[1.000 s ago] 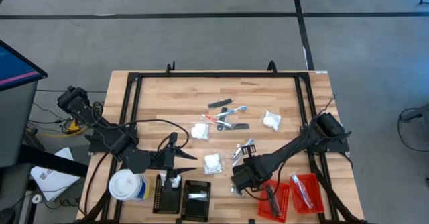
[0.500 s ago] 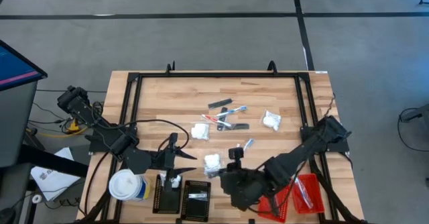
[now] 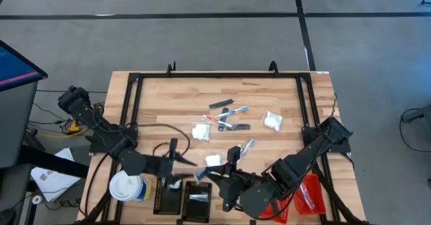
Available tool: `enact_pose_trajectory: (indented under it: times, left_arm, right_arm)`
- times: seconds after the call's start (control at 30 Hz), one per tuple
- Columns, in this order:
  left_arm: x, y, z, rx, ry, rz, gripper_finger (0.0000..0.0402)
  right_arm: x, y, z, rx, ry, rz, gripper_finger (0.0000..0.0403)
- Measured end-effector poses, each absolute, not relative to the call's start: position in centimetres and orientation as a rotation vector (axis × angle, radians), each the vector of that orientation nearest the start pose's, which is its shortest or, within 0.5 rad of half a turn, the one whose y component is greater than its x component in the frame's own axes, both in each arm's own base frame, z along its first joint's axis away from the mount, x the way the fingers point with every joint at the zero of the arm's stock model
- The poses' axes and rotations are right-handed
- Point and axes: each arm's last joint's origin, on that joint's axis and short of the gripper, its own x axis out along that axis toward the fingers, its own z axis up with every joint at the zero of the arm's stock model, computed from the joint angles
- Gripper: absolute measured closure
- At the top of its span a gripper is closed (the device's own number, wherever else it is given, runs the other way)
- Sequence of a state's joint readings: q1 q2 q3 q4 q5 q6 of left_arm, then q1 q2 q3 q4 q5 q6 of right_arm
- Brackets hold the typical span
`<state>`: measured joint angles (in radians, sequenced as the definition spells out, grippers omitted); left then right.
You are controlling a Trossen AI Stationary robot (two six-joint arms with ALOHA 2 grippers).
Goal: Pick & Place Travel size toiletries
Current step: Put the nail cutter into the right black bin
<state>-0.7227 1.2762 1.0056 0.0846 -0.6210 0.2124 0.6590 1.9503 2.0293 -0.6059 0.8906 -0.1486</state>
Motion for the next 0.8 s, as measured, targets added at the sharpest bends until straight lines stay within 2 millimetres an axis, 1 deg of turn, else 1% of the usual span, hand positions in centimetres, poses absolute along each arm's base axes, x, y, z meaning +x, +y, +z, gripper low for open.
enact_pose_trajectory:
  times: [0.07, 0.13, 0.2, 0.27, 0.4, 0.5, 0.57, 0.63, 0.67, 0.8]
  left_arm:
    - [21.7, -18.5, 32.7, 0.412, 0.012, -0.187, 0.027]
    - [20.8, -19.0, 32.4, 0.424, -0.159, -0.231, 0.027]
    - [20.0, -18.8, 31.8, 0.385, -0.301, -0.212, 0.027]
    - [19.6, -18.0, 31.2, 0.334, -0.376, -0.157, 0.027]
    - [19.8, -16.9, 30.7, 0.305, -0.379, -0.06, 0.027]
    - [20.0, -16.7, 30.7, 0.315, -0.375, -0.045, 0.0267]
    - [20.1, -16.6, 30.6, 0.327, -0.365, -0.035, 0.0257]
    - [20.1, -16.5, 30.6, 0.326, -0.351, -0.012, 0.0235]
    - [20.1, -16.6, 30.6, 0.323, -0.347, -0.001, 0.022]
    - [20.0, -16.5, 30.7, 0.306, -0.353, 0.015, 0.0152]
  right_arm:
    - [35.5, 24.8, 38.6, -0.524, 0.383, -0.194, 0.034]
    - [35.4, 25.0, 38.7, -0.532, 0.371, -0.187, 0.034]
    - [35.5, 25.1, 38.9, -0.54, 0.356, -0.182, 0.034]
    - [35.4, 25.4, 39.1, -0.537, 0.337, -0.175, 0.034]
    - [35.9, 25.1, 39.5, -0.51, 0.304, -0.162, 0.034]
    - [37.3, 24.6, 39.0, -0.505, 0.299, -0.124, 0.034]
    - [37.9, 24.0, 38.7, -0.518, 0.304, -0.131, 0.034]
    - [38.5, 23.4, 38.8, -0.507, 0.296, -0.156, 0.034]
    - [38.5, 23.4, 38.7, -0.518, 0.305, -0.167, 0.034]
    - [38.8, 22.9, 38.7, -0.513, 0.303, -0.186, 0.034]
